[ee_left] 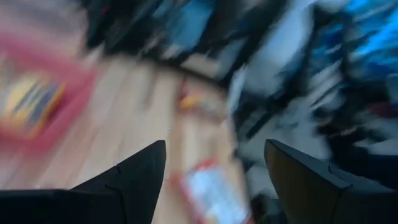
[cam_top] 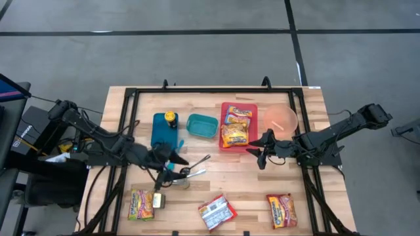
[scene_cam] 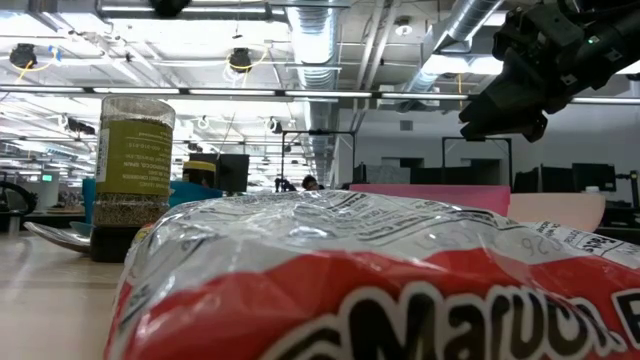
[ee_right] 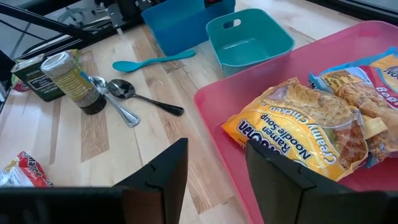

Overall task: Pick & Place Food Item
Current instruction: Put the green seasoning bottle into the blue bin

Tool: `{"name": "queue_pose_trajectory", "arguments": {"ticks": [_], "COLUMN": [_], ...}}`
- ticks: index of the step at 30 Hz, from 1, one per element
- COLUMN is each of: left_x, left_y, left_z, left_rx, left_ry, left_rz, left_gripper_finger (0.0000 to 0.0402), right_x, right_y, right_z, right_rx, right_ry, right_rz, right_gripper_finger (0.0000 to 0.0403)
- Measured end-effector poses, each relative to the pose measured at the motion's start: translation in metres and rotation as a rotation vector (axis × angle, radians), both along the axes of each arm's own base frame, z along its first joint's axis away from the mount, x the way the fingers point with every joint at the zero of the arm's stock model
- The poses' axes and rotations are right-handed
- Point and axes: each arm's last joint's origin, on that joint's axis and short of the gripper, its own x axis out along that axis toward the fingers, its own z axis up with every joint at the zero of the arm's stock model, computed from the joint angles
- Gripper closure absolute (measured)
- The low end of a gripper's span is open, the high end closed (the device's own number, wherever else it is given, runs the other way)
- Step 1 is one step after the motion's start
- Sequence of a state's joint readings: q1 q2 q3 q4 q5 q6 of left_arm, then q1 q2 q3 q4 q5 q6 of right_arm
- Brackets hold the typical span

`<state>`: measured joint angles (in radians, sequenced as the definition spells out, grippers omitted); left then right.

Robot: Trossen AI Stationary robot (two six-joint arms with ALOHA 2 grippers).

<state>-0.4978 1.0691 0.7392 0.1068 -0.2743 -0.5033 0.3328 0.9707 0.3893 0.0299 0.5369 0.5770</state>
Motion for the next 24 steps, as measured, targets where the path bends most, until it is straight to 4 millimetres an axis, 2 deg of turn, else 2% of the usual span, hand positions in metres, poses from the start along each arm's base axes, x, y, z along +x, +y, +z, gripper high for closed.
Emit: {"name": "queue_pose_trajectory", "arguments": {"ticks": [4, 9, 14, 19, 24], "left_x": [0.003, 0.011, 0.018, 0.033, 0.053], "left_y": [0.001, 0.011, 0.022, 0.028, 0.026], "left_z": [0.014, 0.031, 0.040, 0.032, 0.027], "left_rx": [0.047, 0.123, 0.187, 0.208, 0.245], "left_ry": [-0.133, -0.164, -0.104, 0.017, 0.132], "left_rz": [-0.068, -0.022, 0.016, 0.053, 0.056], "left_gripper_finger": [0.0133, 0.0133, 0.0133, 0.0133, 0.0133], "right_x": [0.000, 0.000, 0.000, -0.001, -0.001], "right_y": [0.000, 0.000, -0.001, -0.002, -0.002], "right_z": [0.000, 0.000, 0.000, -0.002, -0.002], "right_rx": [0.000, -0.005, -0.016, -0.025, -0.024], "right_ry": [0.000, 0.000, 0.007, 0.025, 0.024], "right_rz": [0.000, -0.006, -0.006, -0.011, -0.014], "right_gripper_finger": [0.0246, 0.0246, 0.0246, 0.0246, 0.0246]}}
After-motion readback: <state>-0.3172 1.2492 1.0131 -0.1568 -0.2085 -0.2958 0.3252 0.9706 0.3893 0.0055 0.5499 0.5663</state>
